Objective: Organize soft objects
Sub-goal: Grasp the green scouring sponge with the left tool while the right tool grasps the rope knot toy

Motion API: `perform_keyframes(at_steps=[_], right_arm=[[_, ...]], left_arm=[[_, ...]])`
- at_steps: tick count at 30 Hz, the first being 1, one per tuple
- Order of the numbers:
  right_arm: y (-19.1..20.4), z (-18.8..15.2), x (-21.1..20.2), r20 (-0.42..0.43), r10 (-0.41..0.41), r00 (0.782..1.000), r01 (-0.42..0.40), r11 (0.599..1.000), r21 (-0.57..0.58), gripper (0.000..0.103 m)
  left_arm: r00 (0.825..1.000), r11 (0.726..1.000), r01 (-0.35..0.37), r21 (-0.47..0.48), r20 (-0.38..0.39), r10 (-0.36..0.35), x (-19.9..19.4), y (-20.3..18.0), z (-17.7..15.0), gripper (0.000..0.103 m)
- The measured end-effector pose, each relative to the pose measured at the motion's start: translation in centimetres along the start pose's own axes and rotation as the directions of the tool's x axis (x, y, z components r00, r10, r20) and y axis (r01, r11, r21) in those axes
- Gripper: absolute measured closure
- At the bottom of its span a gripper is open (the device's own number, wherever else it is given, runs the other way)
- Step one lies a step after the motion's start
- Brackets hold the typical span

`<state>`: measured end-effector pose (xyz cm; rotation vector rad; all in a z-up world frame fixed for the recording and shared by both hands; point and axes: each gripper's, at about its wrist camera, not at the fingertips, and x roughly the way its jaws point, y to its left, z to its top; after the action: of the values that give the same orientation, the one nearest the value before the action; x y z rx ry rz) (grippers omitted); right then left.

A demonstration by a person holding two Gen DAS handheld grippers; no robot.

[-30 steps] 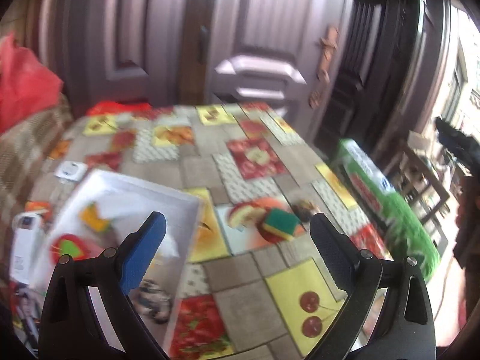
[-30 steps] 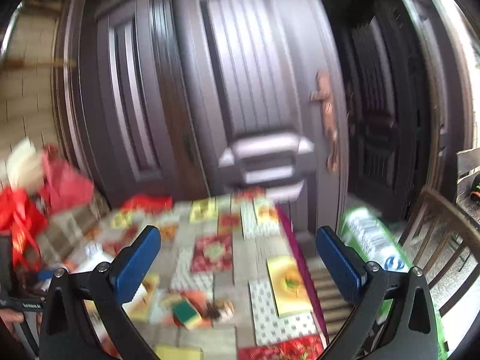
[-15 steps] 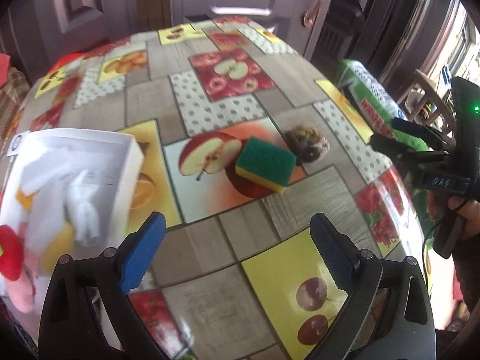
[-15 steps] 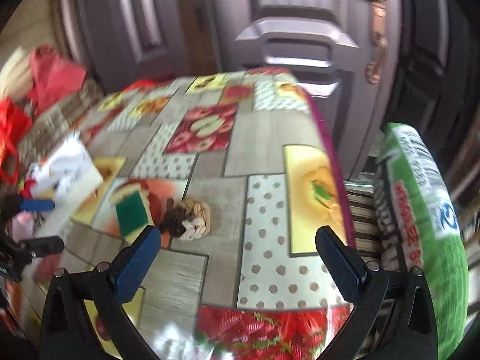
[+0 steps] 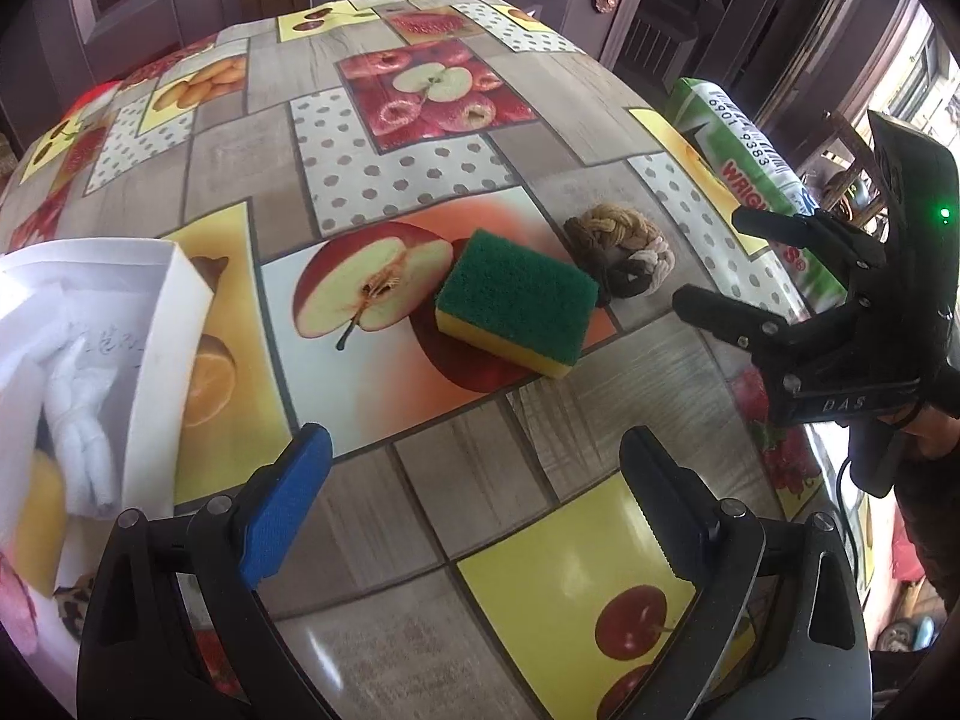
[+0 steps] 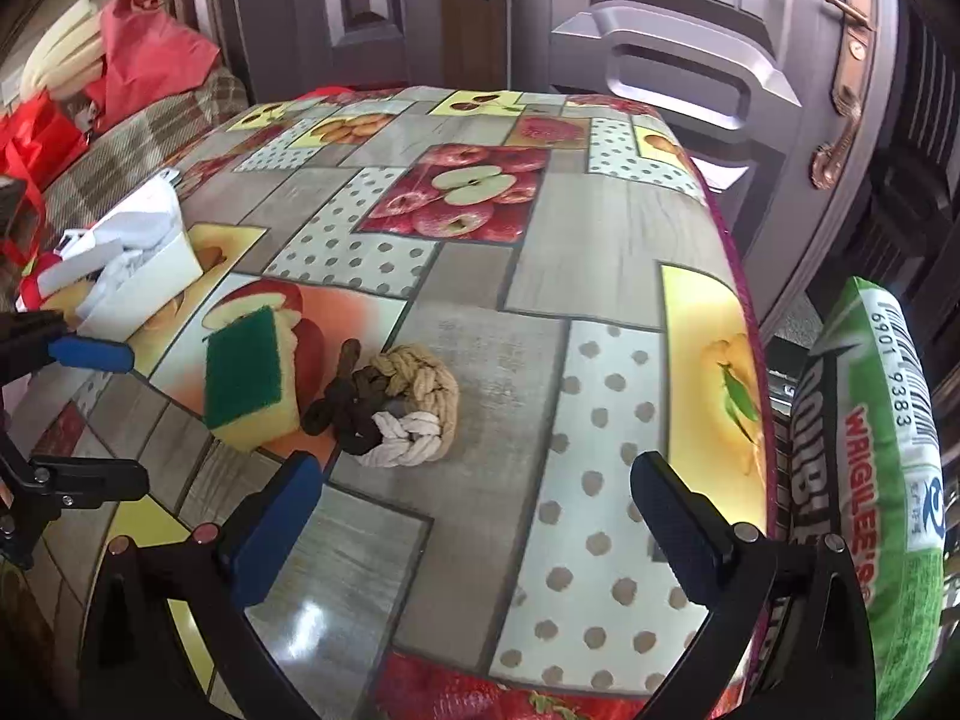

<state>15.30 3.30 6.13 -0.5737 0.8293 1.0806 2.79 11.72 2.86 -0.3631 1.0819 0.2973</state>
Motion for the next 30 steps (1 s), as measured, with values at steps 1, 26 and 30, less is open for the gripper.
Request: perform_keyframes(at_steps=[1,26,30], right_arm=[[0.2,0.0,0.3,-0.005,0.001,1.000,-0.001,1.000,-0.012,0.000],[-1.1,1.1,2.2,0.003,0.031,1.000,-0.031,0.999,0.011,0.064],[-1.9,0.5,0.7,0.033,0.055,0.998,-0.057,0.995,0.077,0.067]], left_arm=[[1.000,1.000,0.002,0.005,-0.002,-0.002,0.3,-0.1,0.1,0.006],[0.999,0.991,-0.028,0.132,0.026,0.025,5.1,-1.8,4.4,0.006],[0.998,0.992,-0.002,0.125,0.057,-0.005,4.3,-1.8,4.1,0.042]])
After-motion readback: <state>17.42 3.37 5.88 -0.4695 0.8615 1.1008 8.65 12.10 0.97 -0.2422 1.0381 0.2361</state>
